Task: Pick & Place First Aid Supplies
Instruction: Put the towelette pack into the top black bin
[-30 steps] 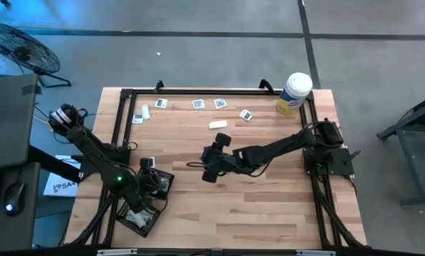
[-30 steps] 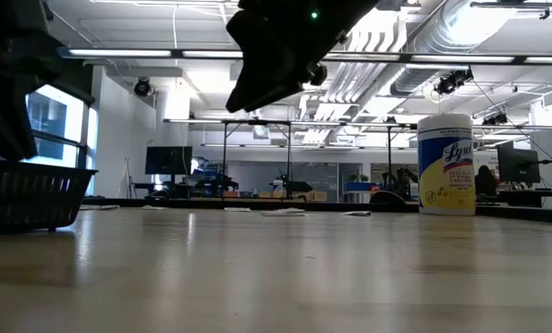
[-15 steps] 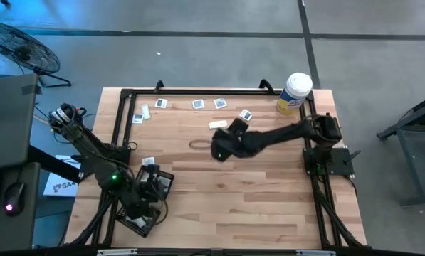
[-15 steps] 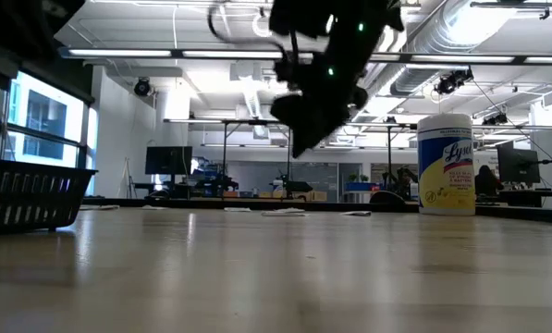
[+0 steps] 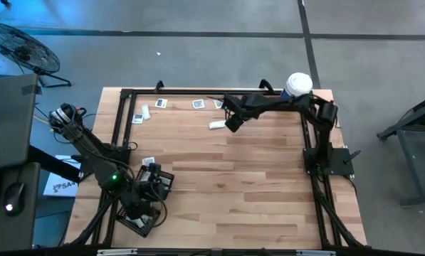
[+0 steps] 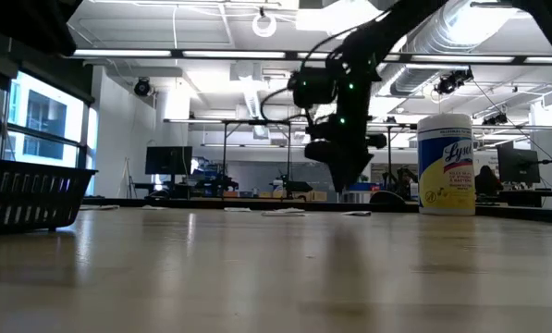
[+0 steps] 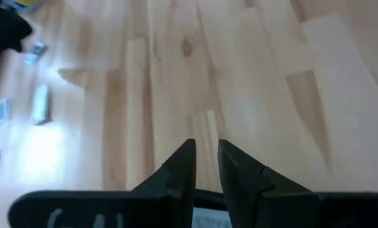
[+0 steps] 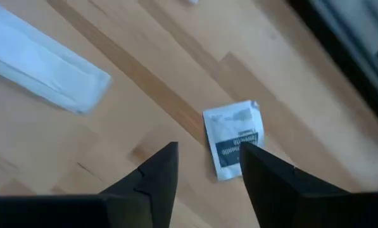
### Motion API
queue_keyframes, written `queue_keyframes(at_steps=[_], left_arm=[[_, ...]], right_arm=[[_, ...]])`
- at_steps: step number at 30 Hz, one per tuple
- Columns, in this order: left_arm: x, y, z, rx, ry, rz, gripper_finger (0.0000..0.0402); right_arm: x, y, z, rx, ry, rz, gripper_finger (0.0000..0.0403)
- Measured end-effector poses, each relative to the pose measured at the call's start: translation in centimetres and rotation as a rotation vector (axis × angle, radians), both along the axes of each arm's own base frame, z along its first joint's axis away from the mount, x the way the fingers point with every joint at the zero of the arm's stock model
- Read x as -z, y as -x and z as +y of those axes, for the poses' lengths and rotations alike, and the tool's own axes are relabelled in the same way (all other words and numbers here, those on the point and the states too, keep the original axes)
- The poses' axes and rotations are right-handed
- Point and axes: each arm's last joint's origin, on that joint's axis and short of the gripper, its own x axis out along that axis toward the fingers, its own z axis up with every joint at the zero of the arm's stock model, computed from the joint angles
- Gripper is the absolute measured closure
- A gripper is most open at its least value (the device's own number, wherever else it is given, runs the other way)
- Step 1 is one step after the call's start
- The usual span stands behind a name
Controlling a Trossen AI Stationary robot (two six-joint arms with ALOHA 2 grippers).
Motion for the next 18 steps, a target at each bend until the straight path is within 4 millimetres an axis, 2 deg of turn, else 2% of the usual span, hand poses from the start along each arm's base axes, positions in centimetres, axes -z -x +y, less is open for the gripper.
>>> queue_keyframes(at_steps=[5, 11, 18], left_arm=[[-0.1, -0.1, 0.1, -0.032, -0.038, -0.040, 0.0339], [-0.3, -0.2, 0.3, -0.029, -0.122, -0.077, 0.0339], [-0.6, -0.5, -0.1, -0.036, -0.075, -0.126, 0.0339]], right_arm=[[0.9, 0.7, -1.3, -0.009, -0.110, 0.010, 0.0259], [1.0, 1.3, -1.3, -0.038, -0.099, 0.093, 0.0269], [3.1, 2.2, -1.7, -0.072, -0.111, 0.058, 0.0263]])
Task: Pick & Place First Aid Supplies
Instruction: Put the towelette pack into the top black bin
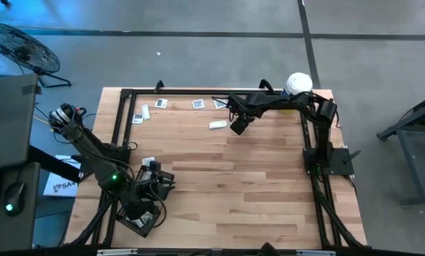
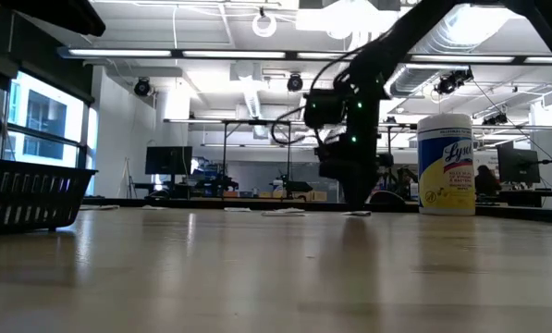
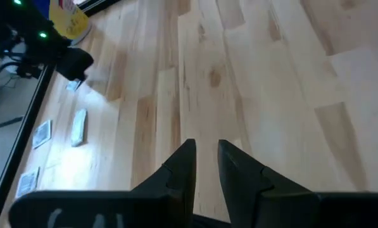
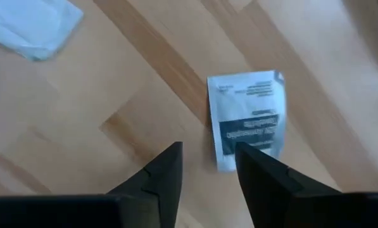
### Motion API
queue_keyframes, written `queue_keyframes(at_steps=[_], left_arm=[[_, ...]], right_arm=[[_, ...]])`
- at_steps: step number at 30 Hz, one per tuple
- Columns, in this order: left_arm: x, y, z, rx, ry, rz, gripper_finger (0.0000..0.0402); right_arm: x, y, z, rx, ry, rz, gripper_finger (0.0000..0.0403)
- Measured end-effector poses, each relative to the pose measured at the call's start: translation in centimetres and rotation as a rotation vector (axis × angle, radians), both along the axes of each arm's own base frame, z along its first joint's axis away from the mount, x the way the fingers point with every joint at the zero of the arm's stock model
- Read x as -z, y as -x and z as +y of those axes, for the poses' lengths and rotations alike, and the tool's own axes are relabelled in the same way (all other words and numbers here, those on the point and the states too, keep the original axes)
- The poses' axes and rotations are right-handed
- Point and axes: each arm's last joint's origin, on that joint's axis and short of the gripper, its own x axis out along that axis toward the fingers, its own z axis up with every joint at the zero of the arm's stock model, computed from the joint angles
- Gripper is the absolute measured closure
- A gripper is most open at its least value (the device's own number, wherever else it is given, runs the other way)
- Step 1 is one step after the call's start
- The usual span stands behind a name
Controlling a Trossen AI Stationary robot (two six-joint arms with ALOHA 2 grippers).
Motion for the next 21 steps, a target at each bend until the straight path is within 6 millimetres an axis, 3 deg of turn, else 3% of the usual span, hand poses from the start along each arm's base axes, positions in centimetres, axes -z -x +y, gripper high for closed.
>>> queue_keyframes(at_steps=[10, 21], left_arm=[[0.0, 0.0, 0.1, -0.006, -0.021, -0.008, 0.0339], [0.0, 0.0, 0.1, -0.005, -0.022, -0.005, 0.0339]], right_arm=[[2.3, 2.5, -1.6, 0.079, -0.029, -0.040, 0.0265], [3.2, 2.7, -1.1, 0.071, -0.014, -0.061, 0.0285]])
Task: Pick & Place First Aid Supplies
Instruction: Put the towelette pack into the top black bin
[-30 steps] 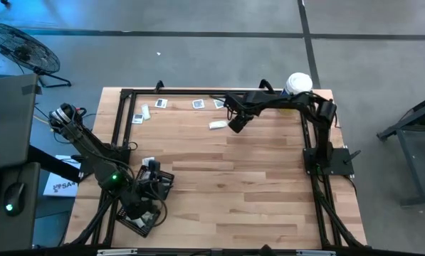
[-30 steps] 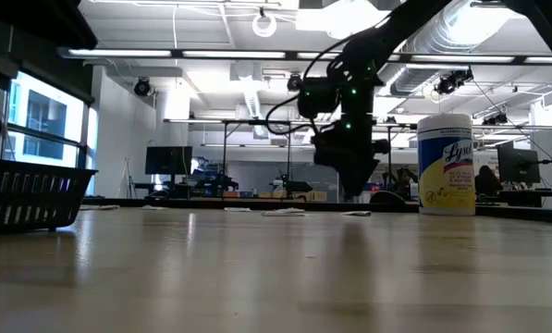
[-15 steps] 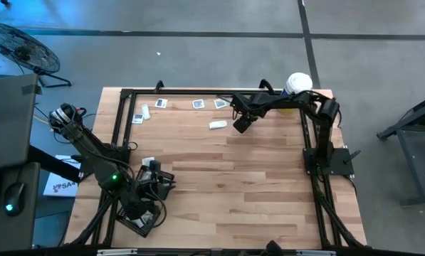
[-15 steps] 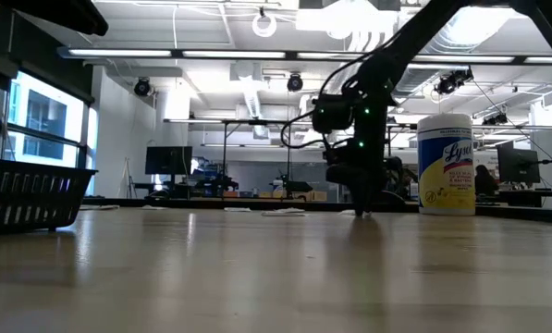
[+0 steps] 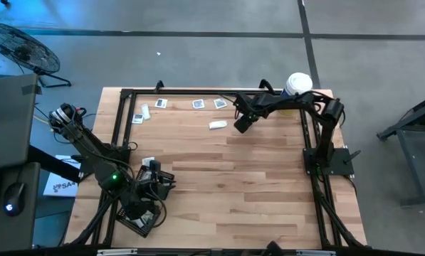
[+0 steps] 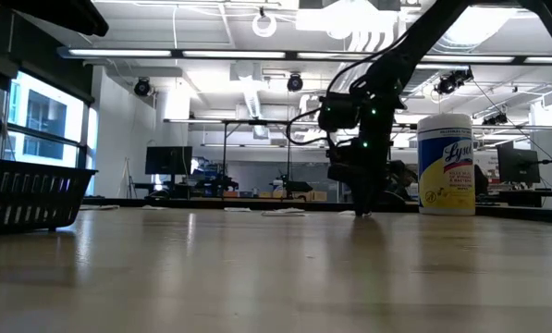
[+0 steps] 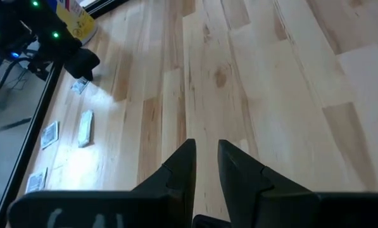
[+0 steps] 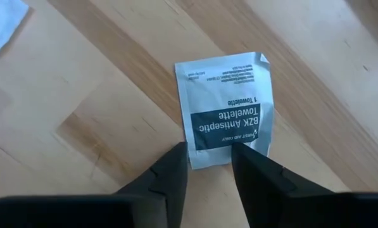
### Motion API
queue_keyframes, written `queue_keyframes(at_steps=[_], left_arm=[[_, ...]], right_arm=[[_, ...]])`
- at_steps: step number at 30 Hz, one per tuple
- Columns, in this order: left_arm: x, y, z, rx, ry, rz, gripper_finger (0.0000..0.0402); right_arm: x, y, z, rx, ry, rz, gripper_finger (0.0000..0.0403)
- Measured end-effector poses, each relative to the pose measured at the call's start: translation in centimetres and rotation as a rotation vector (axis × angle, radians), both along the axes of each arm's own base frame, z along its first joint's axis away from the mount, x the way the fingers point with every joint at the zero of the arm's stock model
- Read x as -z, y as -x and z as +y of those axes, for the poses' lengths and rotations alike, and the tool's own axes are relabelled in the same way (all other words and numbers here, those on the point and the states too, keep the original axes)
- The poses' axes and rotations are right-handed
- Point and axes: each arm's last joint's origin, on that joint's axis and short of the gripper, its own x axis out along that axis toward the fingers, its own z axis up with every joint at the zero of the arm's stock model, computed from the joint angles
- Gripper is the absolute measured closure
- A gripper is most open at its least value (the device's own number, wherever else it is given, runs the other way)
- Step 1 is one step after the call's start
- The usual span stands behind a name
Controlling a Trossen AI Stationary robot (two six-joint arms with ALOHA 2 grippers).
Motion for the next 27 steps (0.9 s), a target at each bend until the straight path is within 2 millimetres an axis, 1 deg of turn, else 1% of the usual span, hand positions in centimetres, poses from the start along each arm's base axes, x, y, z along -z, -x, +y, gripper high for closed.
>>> queue_keyframes(at_steps=[7, 12, 14, 16, 19, 21, 25, 27], left_arm=[[0.0, 0.0, 0.0, 0.000, 0.000, 0.000, 0.0339], [0.0, 0.0, 0.0, 0.000, 0.001, 0.000, 0.0339], [0.0, 0.0, 0.0, 0.000, 0.001, 0.000, 0.0339], [0.0, 0.0, 0.0, 0.000, 0.001, 0.000, 0.0339], [0.0, 0.0, 0.0, 0.000, -0.002, 0.002, 0.0339], [0.0, 0.0, 0.0, 0.000, -0.001, 0.002, 0.0339], [0.0, 0.0, 0.0, 0.000, -0.003, 0.003, 0.0339], [0.0, 0.0, 0.0, -0.001, -0.003, 0.001, 0.0339]], right_arm=[[0.1, -0.7, 1.1, -0.034, 0.025, 0.013, 0.0343], [0.1, -0.8, 1.3, -0.028, 0.018, 0.006, 0.0391], [0.1, -0.8, 1.3, -0.028, 0.013, 0.002, 0.0399], [-0.1, -0.8, 1.4, -0.030, 0.020, 0.004, 0.0397], [-1.2, -0.9, 2.1, -0.047, 0.055, -0.007, 0.0398], [-2.0, -0.9, 2.8, -0.058, 0.043, -0.026, 0.0401], [-4.6, -1.2, 4.0, -0.060, 0.042, -0.127, 0.0394], [-5.4, -1.1, 4.4, -0.036, 0.070, -0.140, 0.0386]])
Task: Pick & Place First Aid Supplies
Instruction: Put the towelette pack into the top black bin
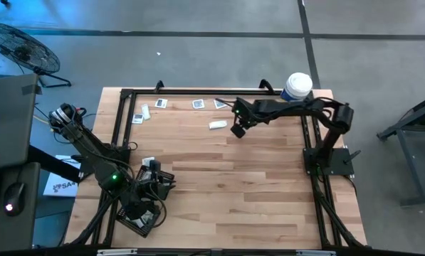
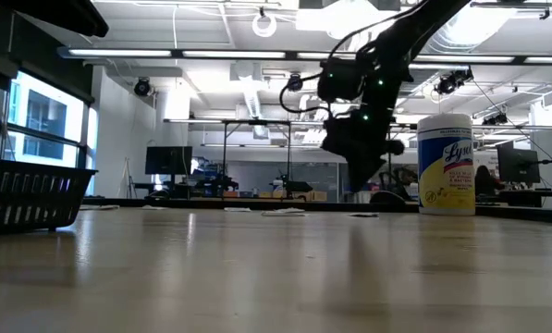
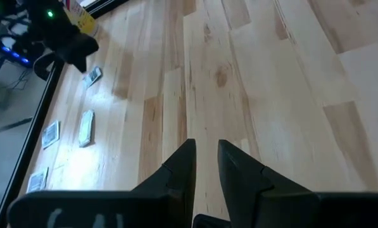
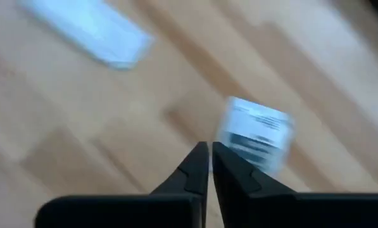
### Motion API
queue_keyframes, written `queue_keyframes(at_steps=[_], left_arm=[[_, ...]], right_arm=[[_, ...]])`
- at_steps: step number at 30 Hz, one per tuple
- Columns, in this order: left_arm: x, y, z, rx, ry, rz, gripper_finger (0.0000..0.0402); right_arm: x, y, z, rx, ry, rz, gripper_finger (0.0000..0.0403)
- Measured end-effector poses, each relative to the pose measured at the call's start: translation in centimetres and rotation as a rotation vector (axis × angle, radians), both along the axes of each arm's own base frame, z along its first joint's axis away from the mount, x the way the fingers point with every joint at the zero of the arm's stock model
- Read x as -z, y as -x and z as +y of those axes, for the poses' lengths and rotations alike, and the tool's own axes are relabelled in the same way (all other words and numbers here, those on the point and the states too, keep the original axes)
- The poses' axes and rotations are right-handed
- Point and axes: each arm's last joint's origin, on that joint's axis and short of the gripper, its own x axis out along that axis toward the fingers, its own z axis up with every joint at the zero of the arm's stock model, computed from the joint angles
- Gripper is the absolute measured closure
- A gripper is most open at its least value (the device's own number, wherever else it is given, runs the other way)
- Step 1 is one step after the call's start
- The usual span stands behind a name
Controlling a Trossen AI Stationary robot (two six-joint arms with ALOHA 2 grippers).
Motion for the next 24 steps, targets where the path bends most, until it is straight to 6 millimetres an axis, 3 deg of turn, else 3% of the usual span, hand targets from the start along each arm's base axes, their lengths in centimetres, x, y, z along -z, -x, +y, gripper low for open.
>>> queue_keyframes(at_steps=[5, 13, 24], left_arm=[[0.0, 0.0, 0.0, 0.000, 0.002, 0.000, 0.0339], [0.0, 0.0, 0.0, -0.001, 0.002, 0.000, 0.0339], [0.0, 0.0, 0.0, 0.000, 0.003, 0.001, 0.0339]], right_arm=[[-0.9, 0.5, -0.2, 0.115, 0.055, -0.015, 0.0348], [0.3, 1.5, -0.9, 0.326, -0.009, 0.028, 0.0274], [2.0, 2.5, -3.0, 0.386, -0.104, 0.070, 0.0273]])
